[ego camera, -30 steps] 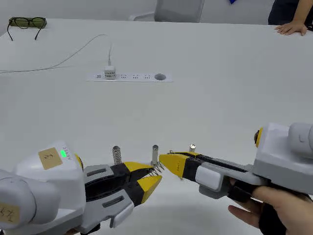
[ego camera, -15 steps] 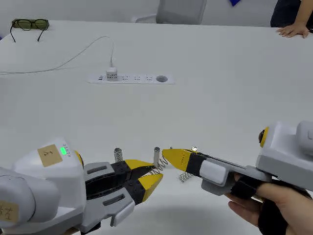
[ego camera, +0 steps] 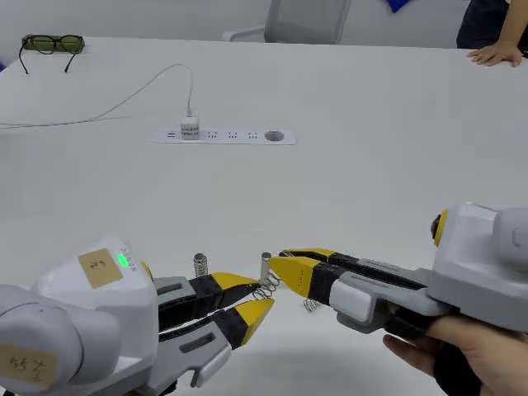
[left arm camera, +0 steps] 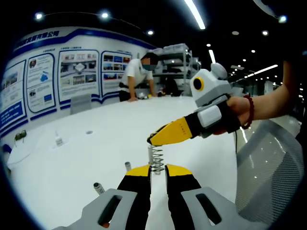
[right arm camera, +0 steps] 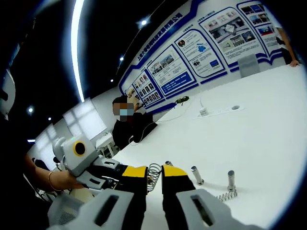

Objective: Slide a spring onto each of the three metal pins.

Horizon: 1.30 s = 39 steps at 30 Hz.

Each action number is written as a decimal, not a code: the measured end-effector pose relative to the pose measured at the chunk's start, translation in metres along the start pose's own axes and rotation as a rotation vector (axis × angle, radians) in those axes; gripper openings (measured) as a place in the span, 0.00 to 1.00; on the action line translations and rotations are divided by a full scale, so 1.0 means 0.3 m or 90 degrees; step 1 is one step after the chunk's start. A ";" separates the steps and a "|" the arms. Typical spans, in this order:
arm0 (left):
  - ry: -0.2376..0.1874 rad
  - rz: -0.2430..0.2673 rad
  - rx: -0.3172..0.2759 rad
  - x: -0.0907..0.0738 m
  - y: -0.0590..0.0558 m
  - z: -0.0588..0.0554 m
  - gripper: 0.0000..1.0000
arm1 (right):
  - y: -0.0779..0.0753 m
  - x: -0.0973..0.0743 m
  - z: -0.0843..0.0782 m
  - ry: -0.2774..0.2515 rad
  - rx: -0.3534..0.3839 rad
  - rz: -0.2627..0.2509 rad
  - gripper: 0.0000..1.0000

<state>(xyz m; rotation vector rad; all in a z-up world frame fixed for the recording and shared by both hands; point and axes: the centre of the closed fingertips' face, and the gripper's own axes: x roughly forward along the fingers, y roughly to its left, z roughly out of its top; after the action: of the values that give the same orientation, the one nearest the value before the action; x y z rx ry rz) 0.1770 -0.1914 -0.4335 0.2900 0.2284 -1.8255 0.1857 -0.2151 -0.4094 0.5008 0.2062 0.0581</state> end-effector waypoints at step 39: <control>0.058 0.045 -0.052 -0.003 0.010 -0.116 0.44 | -0.180 0.151 0.053 0.081 -0.271 -0.108 0.12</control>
<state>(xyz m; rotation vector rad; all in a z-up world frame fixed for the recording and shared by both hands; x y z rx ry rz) 0.1829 -0.1807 -0.4663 0.3209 0.3507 -1.7300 0.2337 -0.2650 -0.4299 0.0547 0.3507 -0.0324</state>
